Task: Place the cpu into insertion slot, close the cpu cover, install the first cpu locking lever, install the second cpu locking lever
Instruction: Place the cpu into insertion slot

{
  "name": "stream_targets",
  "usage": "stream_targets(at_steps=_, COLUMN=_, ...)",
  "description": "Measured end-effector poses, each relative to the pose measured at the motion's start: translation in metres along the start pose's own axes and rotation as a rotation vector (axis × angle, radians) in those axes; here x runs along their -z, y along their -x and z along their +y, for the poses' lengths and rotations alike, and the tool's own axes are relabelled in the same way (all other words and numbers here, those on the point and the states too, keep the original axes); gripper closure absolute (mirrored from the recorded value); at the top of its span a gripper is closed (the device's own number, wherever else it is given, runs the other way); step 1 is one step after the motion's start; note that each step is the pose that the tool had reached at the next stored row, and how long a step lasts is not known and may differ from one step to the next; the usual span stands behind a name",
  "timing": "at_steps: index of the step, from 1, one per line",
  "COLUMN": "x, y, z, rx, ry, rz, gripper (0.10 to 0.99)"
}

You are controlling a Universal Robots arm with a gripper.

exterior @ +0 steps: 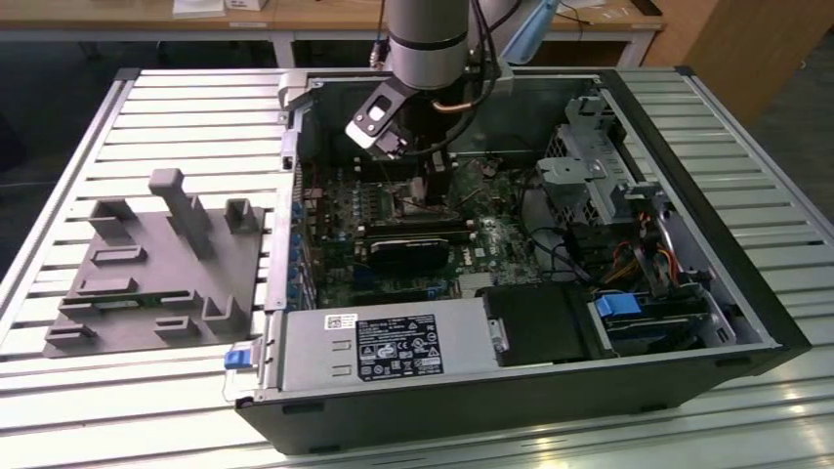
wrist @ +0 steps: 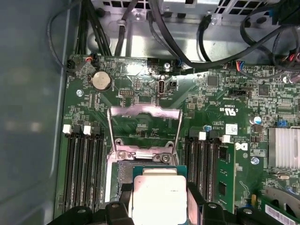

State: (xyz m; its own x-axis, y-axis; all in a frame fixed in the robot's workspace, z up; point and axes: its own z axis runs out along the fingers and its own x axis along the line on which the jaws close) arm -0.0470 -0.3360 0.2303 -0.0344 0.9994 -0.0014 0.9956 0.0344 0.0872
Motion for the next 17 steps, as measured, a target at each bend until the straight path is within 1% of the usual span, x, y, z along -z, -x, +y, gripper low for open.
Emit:
stream_targets(at_steps=6, x=-0.004, y=-0.0026, z=-0.0004, rx=-0.024, ry=0.0, rz=-0.0019, gripper=0.545)
stream_targets(at_steps=17, x=-0.0133, y=-0.0106, z=-0.0009, rx=-0.069, ry=0.0, rz=-0.006, gripper=0.545)
